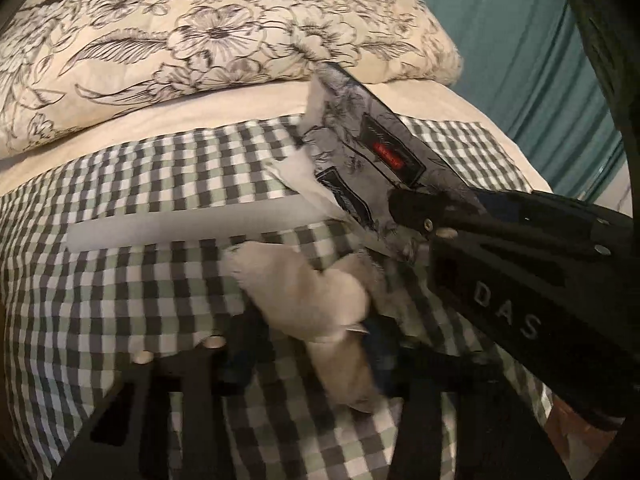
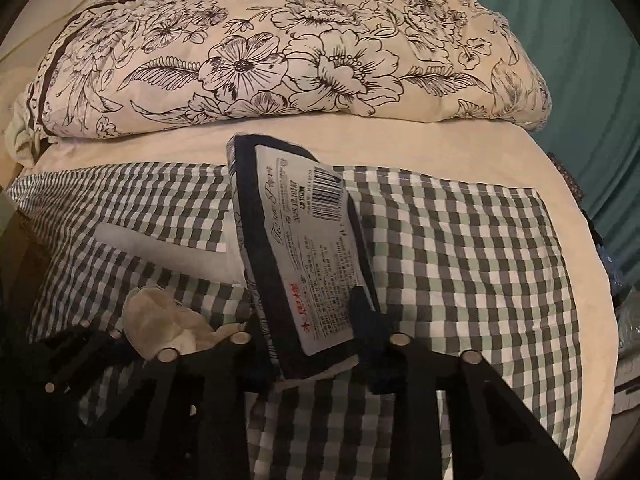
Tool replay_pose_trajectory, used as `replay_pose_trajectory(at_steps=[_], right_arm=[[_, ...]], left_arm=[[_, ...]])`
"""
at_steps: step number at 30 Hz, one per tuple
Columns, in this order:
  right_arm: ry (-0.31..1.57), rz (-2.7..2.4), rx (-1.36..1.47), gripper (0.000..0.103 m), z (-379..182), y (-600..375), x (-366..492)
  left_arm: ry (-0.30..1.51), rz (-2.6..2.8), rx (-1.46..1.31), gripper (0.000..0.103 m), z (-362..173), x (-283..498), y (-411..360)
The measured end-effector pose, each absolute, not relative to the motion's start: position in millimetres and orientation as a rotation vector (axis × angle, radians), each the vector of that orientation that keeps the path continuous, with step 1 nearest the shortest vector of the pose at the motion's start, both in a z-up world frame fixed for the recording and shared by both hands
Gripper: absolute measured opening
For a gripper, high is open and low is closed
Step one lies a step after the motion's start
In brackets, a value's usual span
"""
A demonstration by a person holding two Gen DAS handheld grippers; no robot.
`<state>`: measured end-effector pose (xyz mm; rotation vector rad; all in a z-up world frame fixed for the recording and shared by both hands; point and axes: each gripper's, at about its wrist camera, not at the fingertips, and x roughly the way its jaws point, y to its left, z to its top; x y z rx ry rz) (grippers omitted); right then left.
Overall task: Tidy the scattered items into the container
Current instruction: 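Grasp the white lace cloth with the left tool while the right grasps the silver packet, then lift the cloth and silver packet and carry them over the cardboard box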
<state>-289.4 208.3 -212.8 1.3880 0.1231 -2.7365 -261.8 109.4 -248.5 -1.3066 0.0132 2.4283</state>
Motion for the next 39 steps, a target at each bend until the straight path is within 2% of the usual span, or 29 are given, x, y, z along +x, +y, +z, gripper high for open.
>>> replay_pose_trajectory(at_steps=[5, 8, 39], right_arm=[[0.100, -2.761, 1.373, 0.015, -204, 216, -281], [0.082, -2.761, 1.364, 0.013, -200, 221, -275], [-0.041, -2.934, 1.225, 0.011, -129, 271, -183]], left_arm=[[0.021, 2.418, -1.304, 0.020, -244, -258, 114], [0.024, 2.417, -1.304, 0.016, -240, -256, 114], [0.098, 2.513, -1.142, 0.015, -164, -201, 116]])
